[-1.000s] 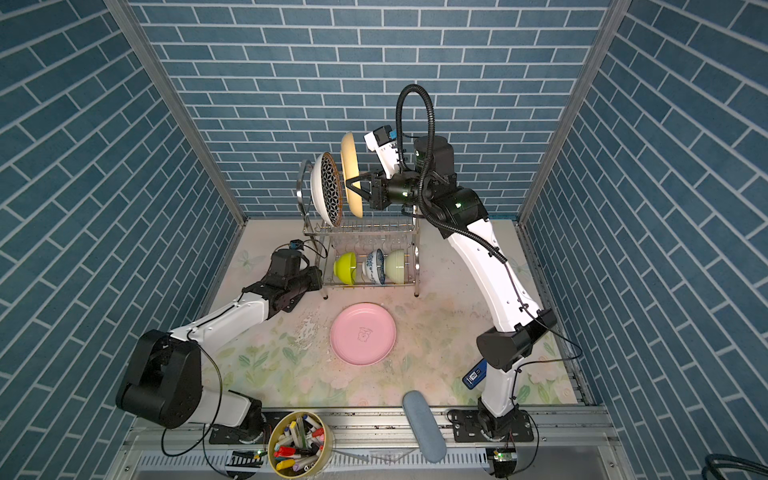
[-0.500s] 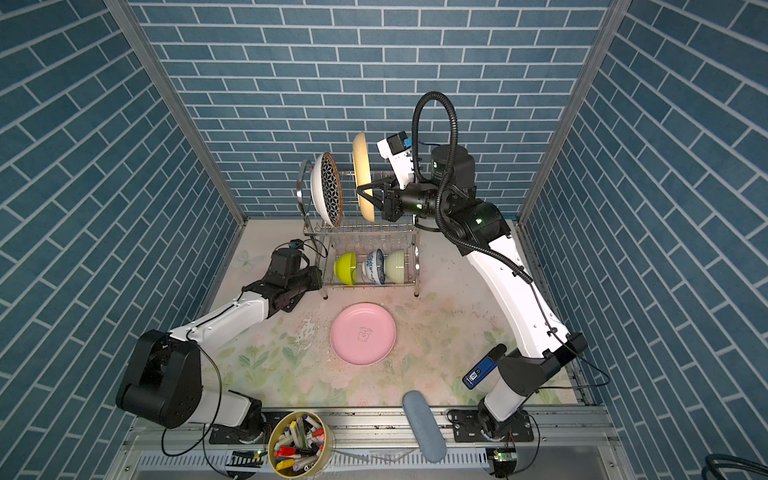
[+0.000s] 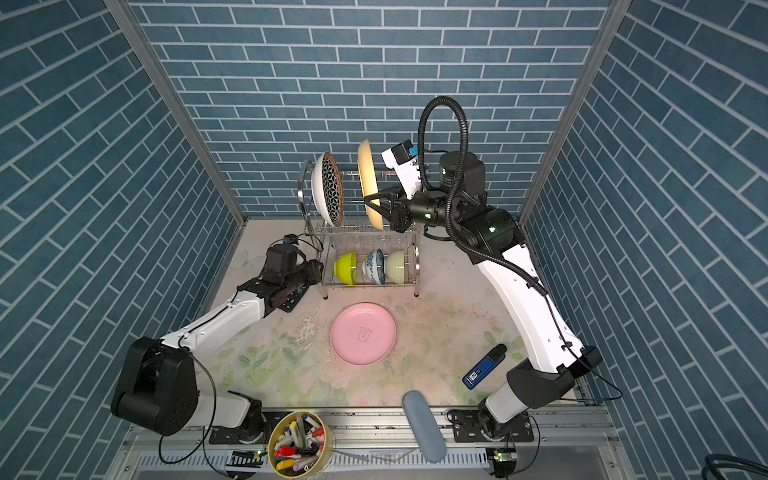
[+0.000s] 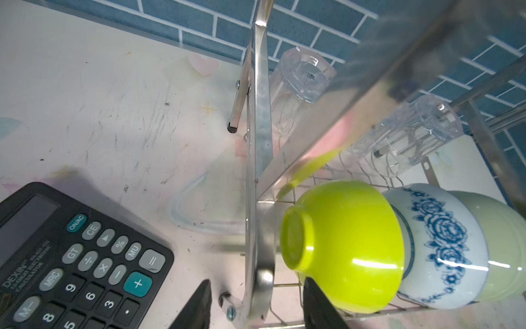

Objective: Unload the mixed dishes from the dish rack
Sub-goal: 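Lift the yellow plate up out of the rack with the right gripper, then lower the yellow plate toward the table while the left gripper reaches toward it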

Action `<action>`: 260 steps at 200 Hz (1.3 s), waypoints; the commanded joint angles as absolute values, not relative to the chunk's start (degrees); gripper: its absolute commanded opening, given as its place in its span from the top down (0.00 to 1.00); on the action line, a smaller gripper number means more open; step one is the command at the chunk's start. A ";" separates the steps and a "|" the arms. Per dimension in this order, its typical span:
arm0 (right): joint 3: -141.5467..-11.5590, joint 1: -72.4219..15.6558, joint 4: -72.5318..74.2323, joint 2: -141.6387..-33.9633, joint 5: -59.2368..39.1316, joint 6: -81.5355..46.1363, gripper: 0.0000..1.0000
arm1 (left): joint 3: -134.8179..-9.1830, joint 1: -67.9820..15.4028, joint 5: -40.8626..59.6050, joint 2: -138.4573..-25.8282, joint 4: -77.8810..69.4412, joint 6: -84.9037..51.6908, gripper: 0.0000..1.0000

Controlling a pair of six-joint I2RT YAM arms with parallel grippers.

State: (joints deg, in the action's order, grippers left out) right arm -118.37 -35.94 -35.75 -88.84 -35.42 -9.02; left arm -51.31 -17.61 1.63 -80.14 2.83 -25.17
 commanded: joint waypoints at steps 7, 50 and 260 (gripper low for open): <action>-118.17 -36.18 -40.80 -86.60 -40.14 -2.58 1.00 | -52.67 -17.36 1.76 -77.43 3.67 -25.86 0.43; -116.49 -37.97 -46.11 -83.63 -42.40 3.09 1.00 | -52.30 -17.40 0.91 -73.40 5.47 -26.84 0.38; -107.55 -69.40 -61.13 -88.20 11.64 29.55 1.00 | -76.52 -17.36 9.12 -58.40 35.64 -33.78 0.04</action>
